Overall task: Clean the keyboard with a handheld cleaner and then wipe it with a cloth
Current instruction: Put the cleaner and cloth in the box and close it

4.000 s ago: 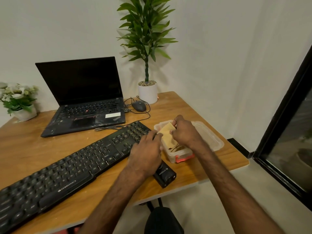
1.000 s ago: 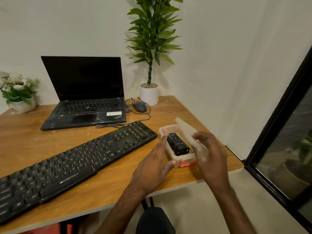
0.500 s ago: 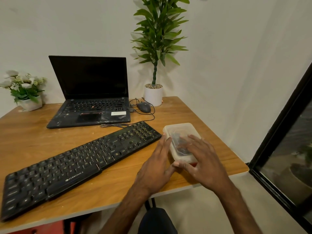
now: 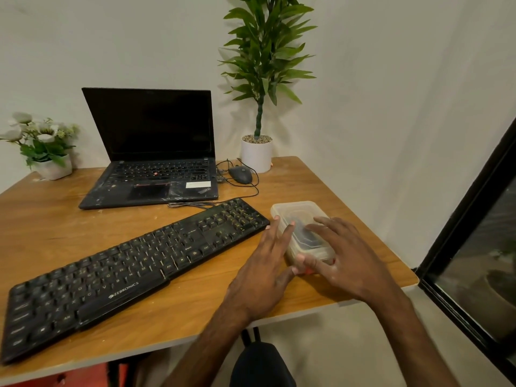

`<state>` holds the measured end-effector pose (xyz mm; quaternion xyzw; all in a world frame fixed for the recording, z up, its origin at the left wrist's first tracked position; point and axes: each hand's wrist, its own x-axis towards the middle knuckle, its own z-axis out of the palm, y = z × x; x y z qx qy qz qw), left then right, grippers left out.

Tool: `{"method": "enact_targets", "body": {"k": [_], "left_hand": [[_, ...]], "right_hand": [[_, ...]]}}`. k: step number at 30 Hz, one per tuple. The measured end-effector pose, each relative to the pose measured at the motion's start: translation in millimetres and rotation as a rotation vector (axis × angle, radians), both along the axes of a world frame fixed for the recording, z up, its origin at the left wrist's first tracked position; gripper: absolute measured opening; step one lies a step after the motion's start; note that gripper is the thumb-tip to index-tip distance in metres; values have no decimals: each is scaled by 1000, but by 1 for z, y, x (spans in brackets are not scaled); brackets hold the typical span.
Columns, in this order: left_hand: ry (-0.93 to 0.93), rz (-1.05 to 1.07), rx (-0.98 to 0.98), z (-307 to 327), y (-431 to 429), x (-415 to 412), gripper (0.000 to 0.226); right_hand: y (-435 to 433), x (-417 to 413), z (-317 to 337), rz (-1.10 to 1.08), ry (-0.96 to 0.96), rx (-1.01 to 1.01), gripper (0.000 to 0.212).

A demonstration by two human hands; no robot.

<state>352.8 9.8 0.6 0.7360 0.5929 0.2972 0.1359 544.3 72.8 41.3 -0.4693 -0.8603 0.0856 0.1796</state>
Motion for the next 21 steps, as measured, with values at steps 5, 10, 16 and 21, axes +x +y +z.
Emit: {"method": "enact_targets", "body": {"k": [5, 10, 16, 21], "left_hand": [[-84, 18, -32, 0, 1, -3, 67], [29, 142, 68, 20, -1, -2, 47], [388, 358, 80, 75, 61, 1, 45], [276, 223, -282, 66, 122, 4, 52]], "right_hand": [[-5, -10, -11, 13, -19, 16, 87], [-4, -10, -16, -3, 30, 63, 93], [-20, -9, -28, 19, 177, 155, 86], [-22, -12, -29, -10, 189, 167, 87]]}}
